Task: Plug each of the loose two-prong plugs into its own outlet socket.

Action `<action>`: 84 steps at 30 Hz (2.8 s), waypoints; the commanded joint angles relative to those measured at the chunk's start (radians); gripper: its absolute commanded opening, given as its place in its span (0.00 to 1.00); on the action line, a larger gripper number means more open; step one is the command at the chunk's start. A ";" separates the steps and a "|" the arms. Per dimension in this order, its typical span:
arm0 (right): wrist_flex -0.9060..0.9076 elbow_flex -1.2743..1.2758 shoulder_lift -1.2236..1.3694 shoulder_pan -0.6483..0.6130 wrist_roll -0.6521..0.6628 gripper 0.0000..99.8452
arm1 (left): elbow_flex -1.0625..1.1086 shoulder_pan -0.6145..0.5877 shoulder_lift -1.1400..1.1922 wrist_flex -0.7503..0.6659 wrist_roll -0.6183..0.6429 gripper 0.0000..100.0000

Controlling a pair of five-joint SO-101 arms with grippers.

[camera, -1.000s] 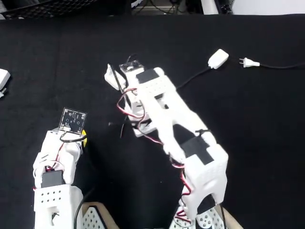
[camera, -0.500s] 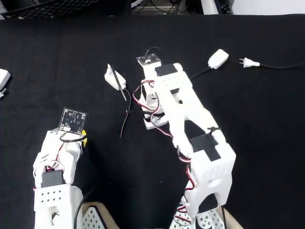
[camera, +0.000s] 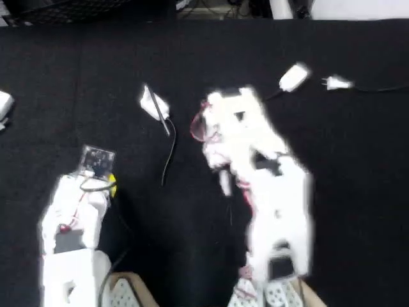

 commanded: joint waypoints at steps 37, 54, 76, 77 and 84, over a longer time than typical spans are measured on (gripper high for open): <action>0.127 -0.271 -0.578 -0.176 0.166 0.01 | 0.018 0.013 0.003 -0.017 -0.006 0.22; 0.126 -0.176 -0.903 -0.404 0.089 0.01 | 0.018 0.153 0.011 -0.253 0.118 0.22; -0.058 0.143 -1.230 -0.509 0.091 0.01 | 0.018 0.648 0.002 -0.391 0.273 0.22; -0.083 0.177 -1.231 -0.509 0.091 0.01 | 0.018 0.642 0.002 -0.391 0.273 0.22; -0.109 0.203 -1.236 -0.433 0.091 0.01 | 0.018 0.467 0.000 -0.460 0.279 0.22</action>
